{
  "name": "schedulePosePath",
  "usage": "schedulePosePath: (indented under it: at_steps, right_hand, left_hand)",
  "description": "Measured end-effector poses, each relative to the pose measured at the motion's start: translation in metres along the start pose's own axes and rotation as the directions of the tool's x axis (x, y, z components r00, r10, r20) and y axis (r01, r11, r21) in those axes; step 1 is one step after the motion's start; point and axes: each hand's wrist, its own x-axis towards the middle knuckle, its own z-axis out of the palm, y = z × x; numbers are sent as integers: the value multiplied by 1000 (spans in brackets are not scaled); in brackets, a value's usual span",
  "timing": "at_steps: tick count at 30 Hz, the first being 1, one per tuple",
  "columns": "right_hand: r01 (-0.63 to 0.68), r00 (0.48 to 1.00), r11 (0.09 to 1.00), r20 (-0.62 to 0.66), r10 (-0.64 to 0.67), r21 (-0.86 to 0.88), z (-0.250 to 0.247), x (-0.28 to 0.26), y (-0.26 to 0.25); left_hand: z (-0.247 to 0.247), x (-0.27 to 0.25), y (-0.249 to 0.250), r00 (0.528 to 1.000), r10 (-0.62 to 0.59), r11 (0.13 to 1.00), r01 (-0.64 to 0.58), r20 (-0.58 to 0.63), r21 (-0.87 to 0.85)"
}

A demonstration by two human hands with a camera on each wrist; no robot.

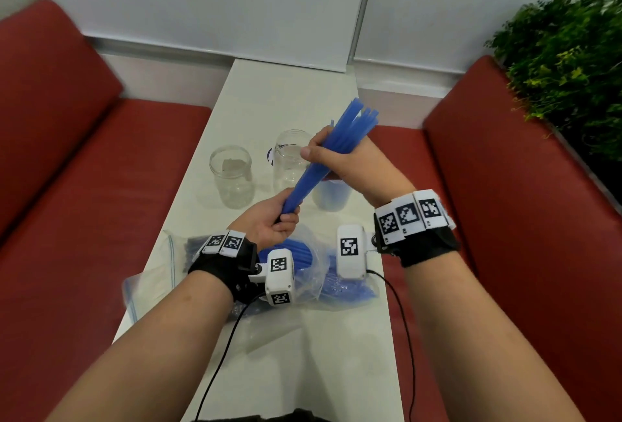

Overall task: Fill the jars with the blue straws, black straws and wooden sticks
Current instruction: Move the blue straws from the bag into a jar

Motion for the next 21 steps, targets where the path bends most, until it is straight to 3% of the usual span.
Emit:
schedulePosePath:
  at_steps: [3,5,8,10,13,16,18,21]
  right_hand:
    - [-93,988,995,120,98,-46,-15,6,-7]
    - [-86,992,994,89,92,-69,-26,15,-14]
    - [8,985,1000,-173,-13,-29,-44,35,-27]
    - [68,916,998,-398,-57,13,-57,50,-29]
    - [42,811,996,-580,-78,-77,-65,71,-15]
    - [-130,787,982,-617,17,-139,-65,87,18]
    - [-237,775,963,-622,110,-126,-60,94,43]
    - [-354,754,931,-615,229,-87,-52,102,78]
  left_hand:
    - [-1,9,3,995,82,997,-81,-57,17]
    - [-1,14,5,981,126,992,-124,-148,19]
    - [-11,21,8,965,182,970,-145,-188,193]
    - [-17,22,7,958,210,888,-104,-193,448]
    - [-22,30,4,934,306,672,-74,-186,736]
    - [-30,36,3,931,351,336,-20,-105,942]
    - [-32,35,3,962,274,89,-29,3,996]
    - [-32,38,-4,986,126,-193,-83,108,978]
